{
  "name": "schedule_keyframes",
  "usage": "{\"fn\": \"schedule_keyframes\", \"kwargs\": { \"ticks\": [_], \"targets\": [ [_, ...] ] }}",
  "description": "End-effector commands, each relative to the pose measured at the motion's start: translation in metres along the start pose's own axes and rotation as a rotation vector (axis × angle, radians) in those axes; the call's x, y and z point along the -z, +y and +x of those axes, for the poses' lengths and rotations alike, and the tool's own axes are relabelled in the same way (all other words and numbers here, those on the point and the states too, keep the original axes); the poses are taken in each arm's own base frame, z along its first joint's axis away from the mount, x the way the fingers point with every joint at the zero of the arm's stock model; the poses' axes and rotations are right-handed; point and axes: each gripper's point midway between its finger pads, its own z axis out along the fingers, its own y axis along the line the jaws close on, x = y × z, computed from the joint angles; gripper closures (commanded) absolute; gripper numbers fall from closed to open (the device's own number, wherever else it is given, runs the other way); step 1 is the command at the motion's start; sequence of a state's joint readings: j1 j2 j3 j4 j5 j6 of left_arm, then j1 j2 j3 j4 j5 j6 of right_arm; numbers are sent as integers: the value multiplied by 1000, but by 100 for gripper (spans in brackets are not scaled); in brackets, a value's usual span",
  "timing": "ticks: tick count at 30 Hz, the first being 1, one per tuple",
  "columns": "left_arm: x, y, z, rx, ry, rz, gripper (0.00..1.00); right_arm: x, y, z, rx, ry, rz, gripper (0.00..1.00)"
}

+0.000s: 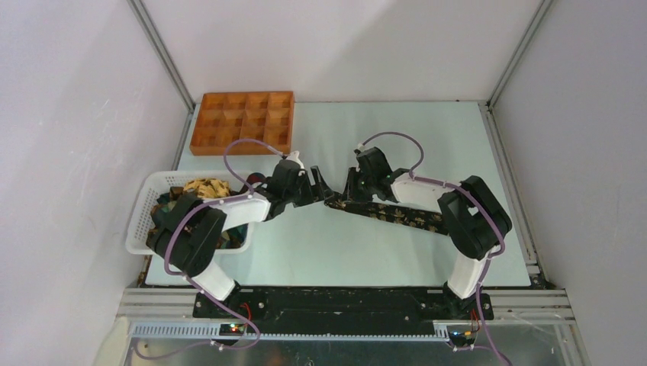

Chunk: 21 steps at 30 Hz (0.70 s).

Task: Roll the ties
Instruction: Roll the tie at the center of the board.

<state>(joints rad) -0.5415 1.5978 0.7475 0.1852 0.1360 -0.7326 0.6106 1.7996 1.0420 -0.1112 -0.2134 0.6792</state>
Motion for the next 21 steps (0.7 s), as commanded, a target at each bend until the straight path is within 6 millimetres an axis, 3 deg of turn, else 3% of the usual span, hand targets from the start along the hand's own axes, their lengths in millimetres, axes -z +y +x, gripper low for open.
{"fn": "schedule_keyframes", "kwargs": {
  "ticks": [1, 12, 21],
  "targets": [
    [-4, -10, -1, -28, -13, 66, 17, -9, -7, -2, -11, -15, 20, 77],
    [-20, -14, 10, -30, 28, 127, 19, -11, -15, 0, -13, -10, 46, 79],
    [-28, -14, 13, -18, 34, 144, 27, -13, -21, 2, -16, 0, 67, 82]
  ]
}}
